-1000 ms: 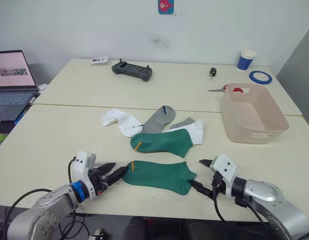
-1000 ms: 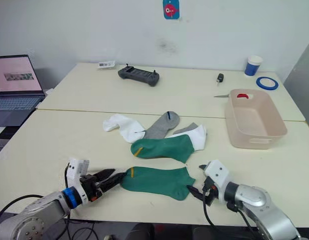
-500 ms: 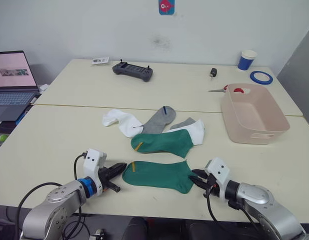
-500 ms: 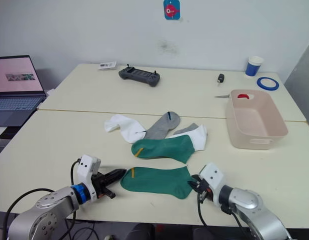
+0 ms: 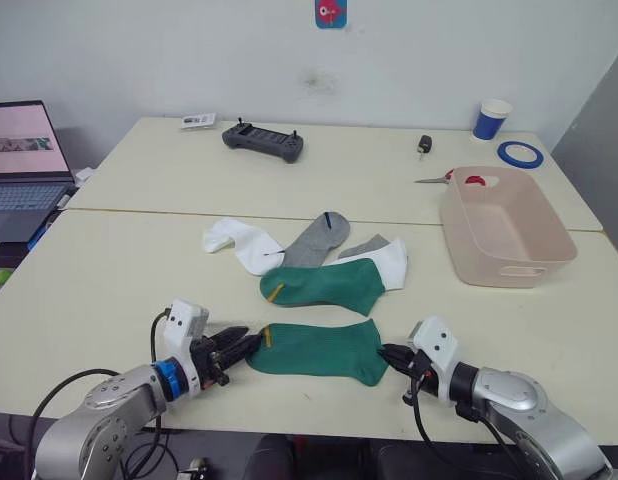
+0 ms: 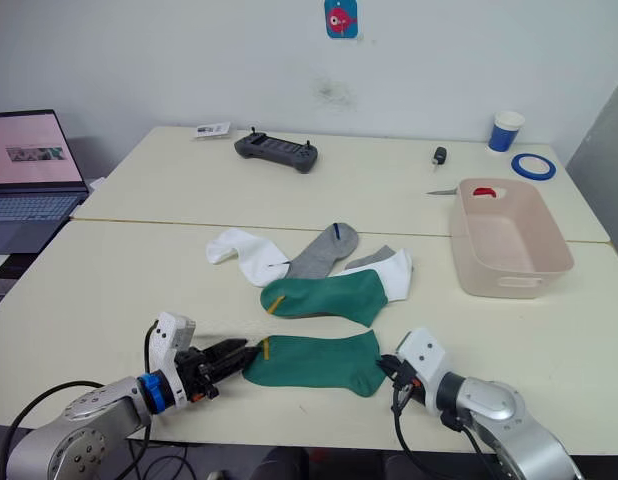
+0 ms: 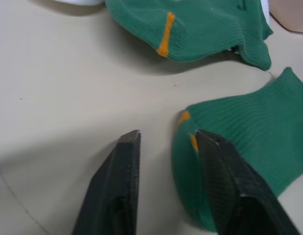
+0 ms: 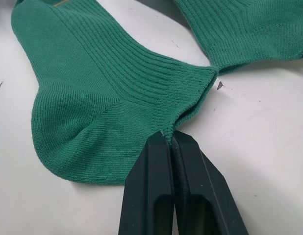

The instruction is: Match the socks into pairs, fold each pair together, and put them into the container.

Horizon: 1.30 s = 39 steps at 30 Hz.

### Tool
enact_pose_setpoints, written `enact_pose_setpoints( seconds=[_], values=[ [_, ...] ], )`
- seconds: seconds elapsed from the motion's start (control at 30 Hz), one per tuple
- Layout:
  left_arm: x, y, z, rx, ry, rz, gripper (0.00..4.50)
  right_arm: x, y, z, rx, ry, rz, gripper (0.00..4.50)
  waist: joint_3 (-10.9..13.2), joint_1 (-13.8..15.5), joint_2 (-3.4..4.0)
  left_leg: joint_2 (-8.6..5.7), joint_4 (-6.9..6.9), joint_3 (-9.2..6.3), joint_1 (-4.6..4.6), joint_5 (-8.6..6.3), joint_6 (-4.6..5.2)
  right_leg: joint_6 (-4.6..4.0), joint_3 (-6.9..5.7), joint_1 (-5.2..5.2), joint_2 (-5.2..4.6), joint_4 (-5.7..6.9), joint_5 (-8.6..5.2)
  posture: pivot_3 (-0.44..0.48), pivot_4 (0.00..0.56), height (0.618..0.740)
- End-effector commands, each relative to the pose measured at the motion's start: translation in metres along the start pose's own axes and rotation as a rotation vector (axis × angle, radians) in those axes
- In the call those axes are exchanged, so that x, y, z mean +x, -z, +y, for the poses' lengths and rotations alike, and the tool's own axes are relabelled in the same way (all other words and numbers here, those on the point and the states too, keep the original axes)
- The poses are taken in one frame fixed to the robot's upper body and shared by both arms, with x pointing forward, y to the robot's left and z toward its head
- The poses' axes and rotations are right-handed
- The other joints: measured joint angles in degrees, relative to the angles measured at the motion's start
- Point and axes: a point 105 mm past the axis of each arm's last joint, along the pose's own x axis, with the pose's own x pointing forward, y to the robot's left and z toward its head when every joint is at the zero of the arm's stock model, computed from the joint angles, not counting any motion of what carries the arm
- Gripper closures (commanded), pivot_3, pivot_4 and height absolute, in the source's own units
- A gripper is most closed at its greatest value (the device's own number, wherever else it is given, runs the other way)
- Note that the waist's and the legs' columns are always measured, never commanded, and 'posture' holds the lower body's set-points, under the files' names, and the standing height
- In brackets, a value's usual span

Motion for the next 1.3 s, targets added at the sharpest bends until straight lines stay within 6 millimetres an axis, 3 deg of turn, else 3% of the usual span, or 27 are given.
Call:
enact_pose_setpoints(
  seconds=[0.03, 0.27, 0.4, 0.57, 0.83, 0.97, 1.13, 1.3],
  values=[
    [0.003, -0.002, -0.005, 0.054, 0.002, -0.002, 1.84, -0.001, -0.004, 0.0, -0.03, 0.0, -0.004, 4.5, 0.0, 0.0, 0.0, 0.0, 0.0, 0.0, 0.01, 0.0, 0.0, 0.0, 0.0, 0.0, 0.0, 0.0, 0.0, 0.0, 0.15, 0.74],
    [0.009, 0.01, 0.003, 0.084, -0.046, 0.056, 1.84, -0.002, -0.004, 0.0, -0.041, -0.001, -0.002, 4.5, 0.0, 0.1, 0.01, -0.02, 0.02, -0.01, 0.03, 0.0, 0.0, 0.0, -0.01, 0.03, -0.01, 0.03, 0.01, 0.0, 0.15, 0.74],
    [0.008, 0.017, 0.009, 0.097, -0.067, 0.096, 3.05, -0.002, -0.003, 0.0, -0.044, 0.0, -0.001, 4.5, -0.1, 0.1, 0.02, -0.02, 0.03, -0.01, 0.06, 0.0, 0.0, 0.01, -0.01, 0.05, -0.02, 0.03, 0.01, 0.0, 0.15, 0.74],
    [0.012, 0.02, -0.004, 0.075, 0.004, 0.108, 4.48, -0.002, -0.004, -0.002, -0.054, 0.005, -0.006, 4.5, -0.1, 0.1, 0.02, -0.02, 0.03, 0.01, 0.05, 0.0, 0.0, 0.01, 0.01, 0.05, -0.01, 0.03, 0.01, 0.0, 0.15, 0.74],
    [0.001, 0.01, -0.01, 0.071, 0.061, 0.09, 4.48, -0.004, -0.012, 0.001, -0.072, -0.016, -0.031, 4.5, -0.1, 0.0, 0.02, -0.01, 0.02, 0.01, 0.05, 0.0, 0.0, 0.01, 0.0, 0.04, -0.01, 0.03, 0.01, 0.0, 0.15, 0.74],
    [-0.015, 0.009, -0.007, 0.054, 0.042, 0.089, 4.48, -0.01, -0.016, 0.012, -0.058, -0.062, -0.045, 4.5, -0.1, -0.2, 0.02, 0.03, 0.0, 0.01, 0.04, 0.0, 0.01, -0.01, 0.0, 0.02, 0.01, 0.03, -0.01, 0.0, 0.15, 0.74],
    [-0.031, 0.013, 0.0, 0.052, -0.012, 0.105, 4.48, -0.017, -0.011, 0.022, -0.046, -0.095, -0.021, 4.5, -0.1, -0.2, 0.01, 0.07, -0.01, -0.02, 0.04, 0.0, 0.01, -0.04, -0.01, 0.0, 0.02, 0.04, -0.02, 0.0, 0.15, 0.74],
    [-0.033, 0.017, -0.004, 0.045, -0.021, 0.105, 4.48, -0.018, -0.006, 0.021, -0.039, -0.091, 0.006, 4.5, -0.1, -0.2, -0.02, 0.05, 0.03, -0.01, 0.05, 0.0, 0.01, -0.05, 0.0, 0.01, 0.01, 0.05, -0.02, 0.0, 0.15, 0.74]
  ],
)
